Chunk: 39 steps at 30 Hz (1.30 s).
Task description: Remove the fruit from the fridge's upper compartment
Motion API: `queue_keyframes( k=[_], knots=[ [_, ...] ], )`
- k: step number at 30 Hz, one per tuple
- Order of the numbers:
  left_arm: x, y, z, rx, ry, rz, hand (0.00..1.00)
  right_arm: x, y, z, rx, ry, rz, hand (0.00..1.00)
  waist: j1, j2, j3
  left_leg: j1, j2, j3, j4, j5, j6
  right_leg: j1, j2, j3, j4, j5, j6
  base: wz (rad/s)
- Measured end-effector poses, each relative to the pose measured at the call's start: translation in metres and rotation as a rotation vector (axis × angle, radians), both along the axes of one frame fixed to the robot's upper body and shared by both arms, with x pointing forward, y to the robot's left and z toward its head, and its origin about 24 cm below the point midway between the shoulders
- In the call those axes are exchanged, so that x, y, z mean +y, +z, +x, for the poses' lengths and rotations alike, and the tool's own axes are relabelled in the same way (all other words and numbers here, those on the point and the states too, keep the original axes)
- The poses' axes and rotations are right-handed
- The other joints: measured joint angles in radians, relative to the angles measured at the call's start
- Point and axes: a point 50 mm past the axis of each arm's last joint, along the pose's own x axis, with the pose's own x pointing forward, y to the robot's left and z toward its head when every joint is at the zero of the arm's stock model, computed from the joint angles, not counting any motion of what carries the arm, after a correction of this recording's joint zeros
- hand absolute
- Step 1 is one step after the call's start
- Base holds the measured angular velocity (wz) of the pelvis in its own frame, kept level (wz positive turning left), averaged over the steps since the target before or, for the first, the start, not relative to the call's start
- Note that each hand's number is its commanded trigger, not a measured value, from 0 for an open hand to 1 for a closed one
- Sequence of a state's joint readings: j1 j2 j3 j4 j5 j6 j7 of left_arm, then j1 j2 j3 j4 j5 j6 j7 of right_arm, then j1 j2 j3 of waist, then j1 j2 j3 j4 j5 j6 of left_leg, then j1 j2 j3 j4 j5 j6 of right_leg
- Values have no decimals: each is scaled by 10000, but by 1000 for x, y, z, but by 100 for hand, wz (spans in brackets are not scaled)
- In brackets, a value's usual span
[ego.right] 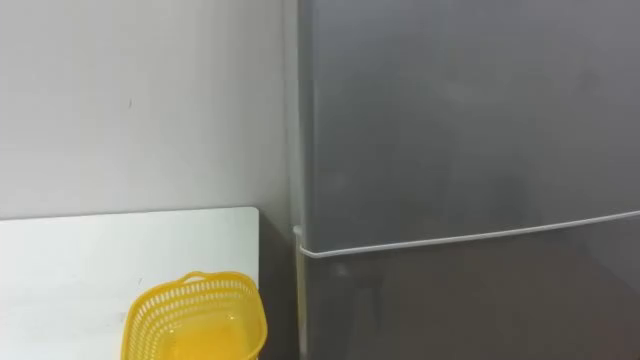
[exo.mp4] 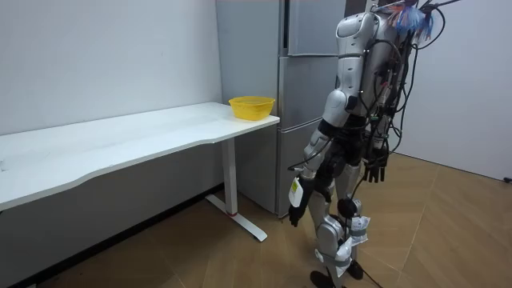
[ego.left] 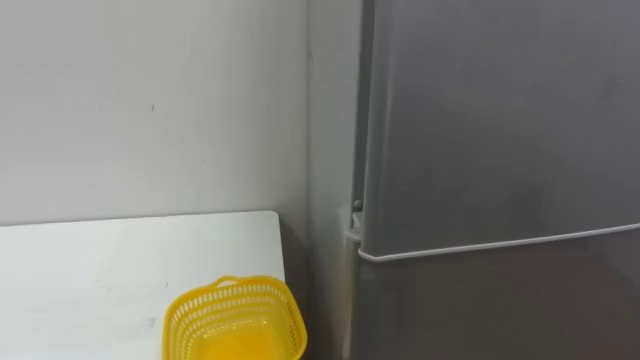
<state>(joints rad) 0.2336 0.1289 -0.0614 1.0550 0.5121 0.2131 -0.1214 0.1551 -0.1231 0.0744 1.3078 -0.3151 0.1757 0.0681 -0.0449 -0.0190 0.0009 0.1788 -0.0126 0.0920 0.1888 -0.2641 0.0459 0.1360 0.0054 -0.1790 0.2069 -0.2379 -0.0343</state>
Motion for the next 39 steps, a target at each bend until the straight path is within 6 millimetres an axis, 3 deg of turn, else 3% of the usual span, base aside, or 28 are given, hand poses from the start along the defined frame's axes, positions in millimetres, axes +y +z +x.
queue_keyframes(
  k=[25, 34, 39],
  knots=[
    [2, 0, -11, 382, 293, 33, 0, -1, 0, -3, 32, -232, -48, 0, -7, -72, -10, 74, 2, -43, -11, 0, 1, 58, 0, -2, 1, -3, 2, 0],
    [5, 0, -7, -193, 1534, 333, 0, -2, 0, 0, -77, -163, -191, 0, 25, -14, -18, 51, 5, -21, -60, -2, 3, -51, 0, 32, 141, -11, -9, 0],
    [9, 1, -13, -605, 3568, 642, 0, -4, 1, 1, -107, -338, -364, 0, 63, 91, -30, 59, 2, -33, -74, -3, 3, -73, 8, 73, 148, -10, -11, 0]
  ],
)
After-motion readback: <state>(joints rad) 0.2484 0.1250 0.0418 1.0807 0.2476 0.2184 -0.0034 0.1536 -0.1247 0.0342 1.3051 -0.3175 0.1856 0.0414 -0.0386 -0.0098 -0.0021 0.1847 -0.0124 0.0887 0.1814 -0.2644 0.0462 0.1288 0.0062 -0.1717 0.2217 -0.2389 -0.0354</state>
